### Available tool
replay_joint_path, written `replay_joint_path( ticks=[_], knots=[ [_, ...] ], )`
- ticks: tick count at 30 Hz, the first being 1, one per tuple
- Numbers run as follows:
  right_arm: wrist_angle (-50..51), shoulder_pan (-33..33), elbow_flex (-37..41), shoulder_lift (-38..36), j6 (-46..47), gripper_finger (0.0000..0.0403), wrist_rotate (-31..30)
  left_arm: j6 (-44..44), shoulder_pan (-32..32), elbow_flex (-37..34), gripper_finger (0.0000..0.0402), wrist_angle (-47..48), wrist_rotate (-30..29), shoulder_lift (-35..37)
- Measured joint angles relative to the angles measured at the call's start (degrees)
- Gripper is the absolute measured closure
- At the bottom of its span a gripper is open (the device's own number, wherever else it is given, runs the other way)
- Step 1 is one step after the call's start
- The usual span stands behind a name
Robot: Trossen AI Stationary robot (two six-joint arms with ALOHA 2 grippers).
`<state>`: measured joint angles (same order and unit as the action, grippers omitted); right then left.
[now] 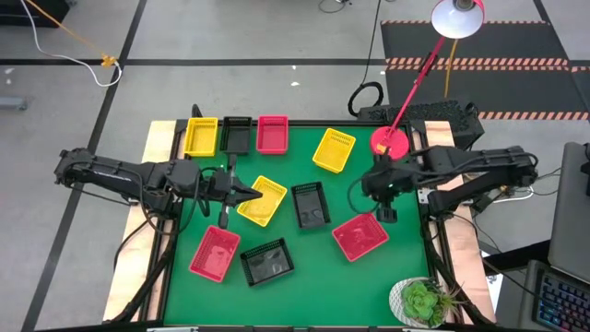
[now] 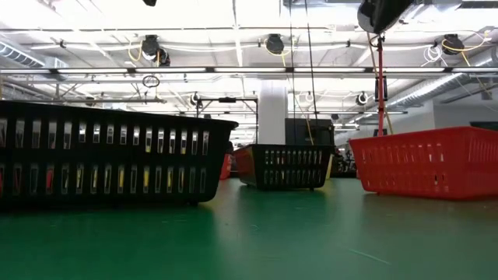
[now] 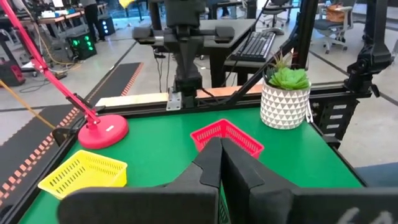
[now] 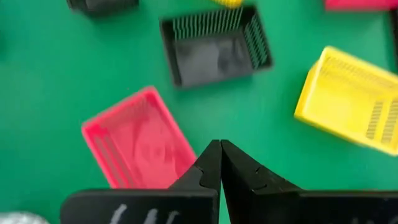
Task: Stack baskets by color
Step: Stack the bottom right red bin on top of the top red bin
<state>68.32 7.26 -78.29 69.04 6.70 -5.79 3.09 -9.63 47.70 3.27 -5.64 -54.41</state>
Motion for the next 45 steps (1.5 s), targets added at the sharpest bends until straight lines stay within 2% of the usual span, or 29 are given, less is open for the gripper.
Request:
replay_joint_path(
  ticks=[9, 20, 25, 31, 38, 42, 45],
  knots=[
    [6.7, 1.3, -2.6, 8.2, -3.0, 0.0392, 0.0, -0.3, 0.0, 0.0, 0.0379, 0.0, -0.4, 0.0],
    [8.3, 1.5, -2.2, 14.6, -5.5, 0.0295, 0.1, -0.6, 0.0, 0.0, 0.0378, 1.4, -0.5, 0.0],
    [4.0, 1.5, 2.4, 14.5, -5.9, 0.0275, 1.8, -0.7, 0.0, 0.0, 0.0378, 1.4, -0.5, 0.0],
    [-2.7, 1.6, 9.5, 14.3, -6.0, 0.0273, 6.0, -0.8, 0.0, 0.0, 0.0378, 1.4, -0.5, 0.0],
    [-10.2, 1.5, 17.5, 14.3, -8.8, 0.0273, 5.8, -0.8, 0.0, 0.0, 0.0378, 1.3, -0.5, 0.0],
    [-15.0, 1.5, 20.7, 14.3, -10.3, 0.0273, 2.8, -0.8, 0.0, 0.0, 0.0378, 1.3, -0.5, 0.0],
    [-17.0, 1.5, 22.3, 14.2, -10.6, 0.0273, 2.8, -1.4, 0.0, 0.0, 0.0378, 1.2, -0.5, 0.0]
  ],
)
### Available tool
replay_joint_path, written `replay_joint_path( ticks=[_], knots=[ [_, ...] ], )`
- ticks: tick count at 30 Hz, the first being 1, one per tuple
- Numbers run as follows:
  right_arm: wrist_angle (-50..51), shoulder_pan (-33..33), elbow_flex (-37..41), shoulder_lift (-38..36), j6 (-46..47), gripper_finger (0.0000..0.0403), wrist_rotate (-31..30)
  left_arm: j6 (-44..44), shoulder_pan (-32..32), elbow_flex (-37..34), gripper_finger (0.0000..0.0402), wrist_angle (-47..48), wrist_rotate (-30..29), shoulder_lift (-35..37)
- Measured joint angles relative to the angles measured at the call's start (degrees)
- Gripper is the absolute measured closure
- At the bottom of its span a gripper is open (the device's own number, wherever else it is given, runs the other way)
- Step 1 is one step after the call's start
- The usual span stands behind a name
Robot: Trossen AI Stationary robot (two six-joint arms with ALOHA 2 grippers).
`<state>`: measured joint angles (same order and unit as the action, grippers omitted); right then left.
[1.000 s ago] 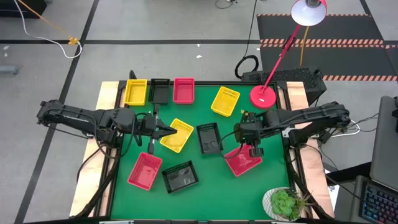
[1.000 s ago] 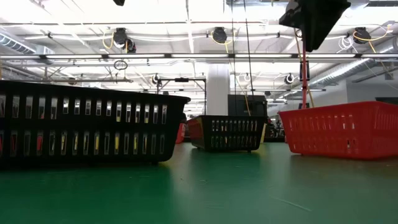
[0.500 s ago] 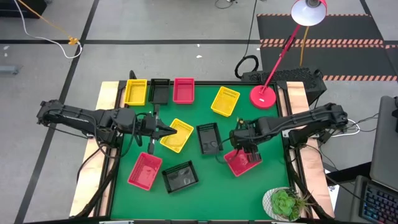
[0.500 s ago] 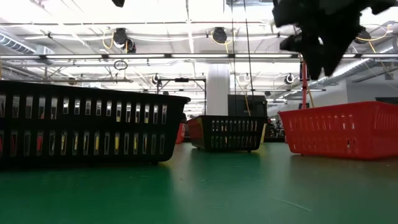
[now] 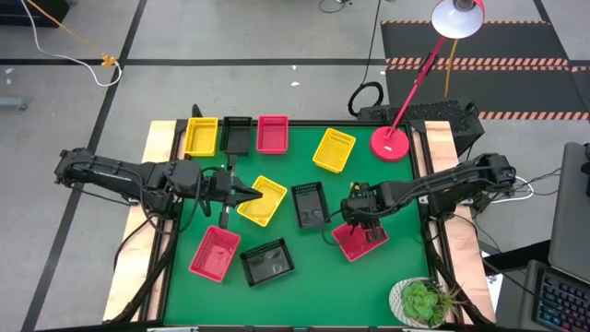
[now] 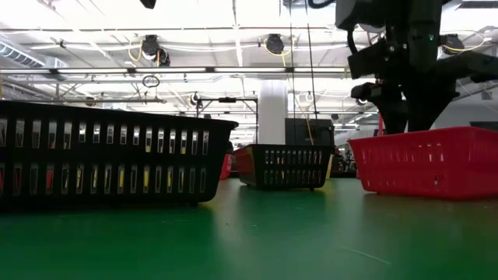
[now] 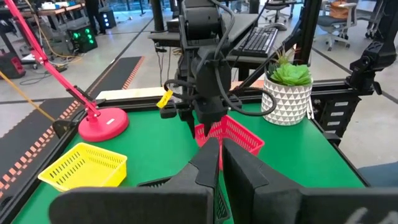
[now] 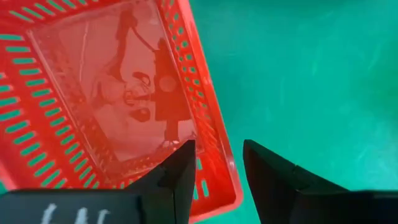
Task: Stack baskets by color
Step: Stack the bottom right red bin on top of the top red bin
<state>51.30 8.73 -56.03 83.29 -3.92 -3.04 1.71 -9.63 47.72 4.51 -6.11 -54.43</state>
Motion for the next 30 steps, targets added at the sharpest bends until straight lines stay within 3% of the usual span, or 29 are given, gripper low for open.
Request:
replay_joint_path(
  ticks=[7, 17, 24, 30],
  knots=[
    [-0.2, 0.0, 1.7, 0.0, 0.2, 0.0283, 0.1, -0.8, -0.3, 0.0, 0.0378, 0.0, 0.0, 0.0],
    [-0.1, 0.0, 1.7, -0.1, 0.0, 0.0391, 0.1, -0.5, -0.7, 0.0, 0.0378, -0.1, 0.0, 0.0],
    [1.4, 0.0, 1.6, -2.6, 0.2, 0.0377, 0.3, -0.5, -0.7, 0.0, 0.0378, 0.0, 0.0, 0.0],
    [3.4, 0.0, 0.2, -7.5, 4.0, 0.0396, 2.3, 0.4, -0.7, 0.0, 0.0378, 0.0, 0.0, 0.0]
  ],
)
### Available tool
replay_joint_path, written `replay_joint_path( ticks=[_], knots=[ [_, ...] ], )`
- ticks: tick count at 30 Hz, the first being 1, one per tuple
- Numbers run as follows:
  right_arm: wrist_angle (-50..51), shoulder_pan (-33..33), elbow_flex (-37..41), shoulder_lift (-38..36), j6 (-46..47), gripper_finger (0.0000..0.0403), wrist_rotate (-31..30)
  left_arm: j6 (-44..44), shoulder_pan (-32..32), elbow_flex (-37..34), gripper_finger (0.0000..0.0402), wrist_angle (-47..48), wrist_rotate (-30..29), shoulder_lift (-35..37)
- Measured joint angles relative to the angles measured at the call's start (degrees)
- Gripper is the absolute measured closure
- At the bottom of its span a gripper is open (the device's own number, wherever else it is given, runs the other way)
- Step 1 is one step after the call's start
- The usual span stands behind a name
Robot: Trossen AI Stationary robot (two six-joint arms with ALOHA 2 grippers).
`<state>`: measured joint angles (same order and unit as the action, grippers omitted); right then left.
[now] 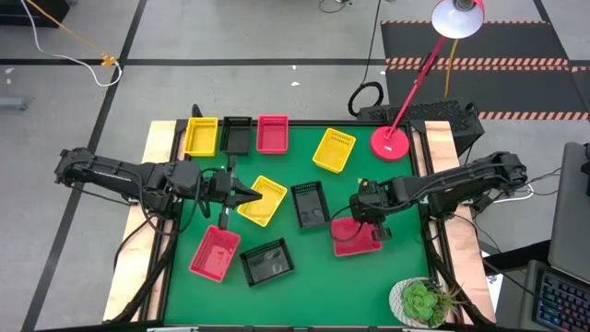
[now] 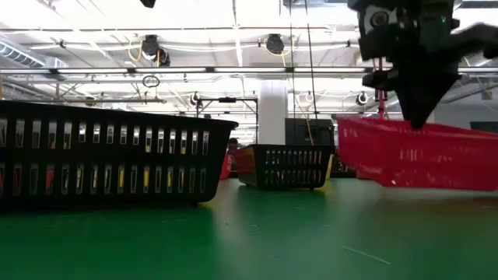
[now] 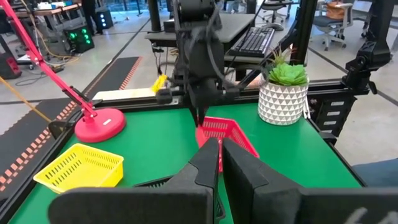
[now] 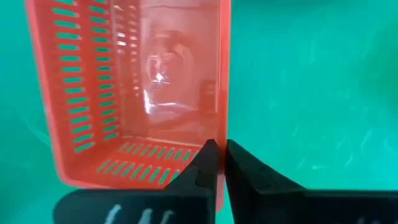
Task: Stack baskets by color
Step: Stack the bottom right red bin on top of the top red bin
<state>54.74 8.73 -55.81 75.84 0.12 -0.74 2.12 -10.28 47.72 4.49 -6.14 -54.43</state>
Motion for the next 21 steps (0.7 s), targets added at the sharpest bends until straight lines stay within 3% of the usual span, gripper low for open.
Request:
replay_joint_path(
  ticks=[10, 21],
  knots=[
    [-2.9, 0.0, -1.2, -7.4, 12.3, 0.0396, 2.5, 0.4, 0.0, 0.0, 0.0378, 0.0, 0.0, 0.0],
    [-12.9, 0.0, -1.2, -8.0, 22.1, 0.0398, 2.3, 0.6, 0.0, 0.0, 0.0378, -0.1, 0.0, 0.0]
  ],
)
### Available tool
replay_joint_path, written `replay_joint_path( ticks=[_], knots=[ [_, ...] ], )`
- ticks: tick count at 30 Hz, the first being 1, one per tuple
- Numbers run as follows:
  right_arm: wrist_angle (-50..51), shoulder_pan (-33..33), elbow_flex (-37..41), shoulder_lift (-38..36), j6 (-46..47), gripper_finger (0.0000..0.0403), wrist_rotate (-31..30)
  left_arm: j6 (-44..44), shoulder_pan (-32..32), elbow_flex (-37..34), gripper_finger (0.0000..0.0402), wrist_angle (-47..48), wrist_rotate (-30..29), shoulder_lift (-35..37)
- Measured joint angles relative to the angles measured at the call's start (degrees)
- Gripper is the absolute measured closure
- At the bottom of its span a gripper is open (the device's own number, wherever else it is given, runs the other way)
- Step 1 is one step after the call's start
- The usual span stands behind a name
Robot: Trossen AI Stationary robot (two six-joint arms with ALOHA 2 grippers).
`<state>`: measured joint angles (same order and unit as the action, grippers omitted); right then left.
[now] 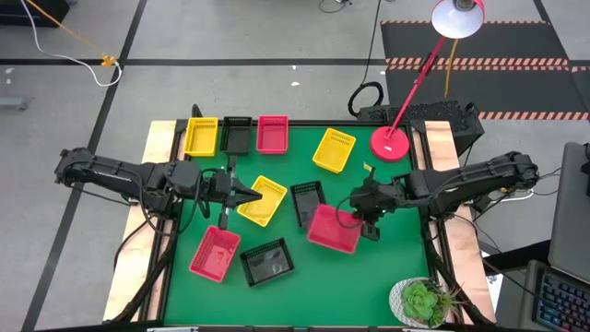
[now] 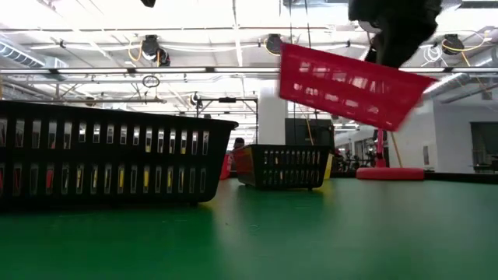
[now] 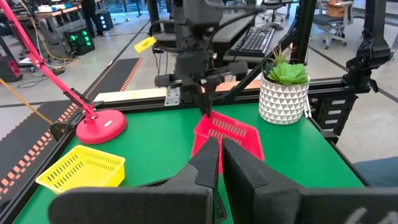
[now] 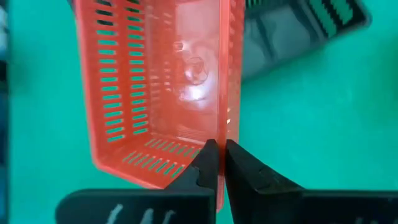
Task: Stack baskets by color
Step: Stack the bottom right red bin on top of the top red bin
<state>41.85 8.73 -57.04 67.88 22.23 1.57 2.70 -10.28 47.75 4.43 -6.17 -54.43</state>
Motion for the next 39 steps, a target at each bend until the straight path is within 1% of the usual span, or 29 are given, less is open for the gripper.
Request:
replay_joint_path(
  ticks=[5, 7, 13, 17, 20, 24, 30, 33, 39],
  knots=[
    [-7.5, 0.0, 0.0, 0.0, 2.6, 0.0398, -0.2, -0.1, 0.0, 0.0, 0.0378, 0.0, 0.0, 0.0],
    [-10.9, 0.0, 0.0, 0.0, 3.2, 0.0398, -1.5, -0.2, 0.0, 0.0, 0.0378, 0.0, 0.0, 0.0],
    [-20.5, -0.4, 0.0, 0.0, 4.6, 0.0398, -8.7, -0.2, 0.0, 0.0, 0.0378, 0.0, -0.5, 0.0],
    [-23.9, -0.8, 0.0, 0.0, 4.5, 0.0398, -13.5, -0.5, 0.0, 0.0, 0.0378, 0.0, -0.5, 0.0],
    [-25.7, -0.9, 0.0, 0.0, 5.7, 0.0399, -18.4, -0.5, 0.0, 0.0, 0.0378, 0.0, -0.5, 0.0],
    [-30.5, -1.2, 0.0, 0.0, 5.4, 0.0399, -23.7, -0.5, 0.0, 0.0, 0.0378, -0.2, -0.5, 0.0],
    [-37.5, -4.6, 0.0, 0.1, 5.6, 0.0399, -24.2, -0.2, 0.0, 0.0, 0.0378, -1.7, -0.6, 0.0],
    [-40.9, -6.9, 0.0, 0.2, 5.1, 0.0399, -23.8, 0.0, 0.0, 0.0, 0.0378, -1.6, -1.7, 0.0],
    [-47.2, -12.9, 0.0, 0.2, 5.0, 0.0399, -19.3, 0.6, 0.0, 0.0, 0.0378, -1.6, -3.0, 0.0]
  ],
)
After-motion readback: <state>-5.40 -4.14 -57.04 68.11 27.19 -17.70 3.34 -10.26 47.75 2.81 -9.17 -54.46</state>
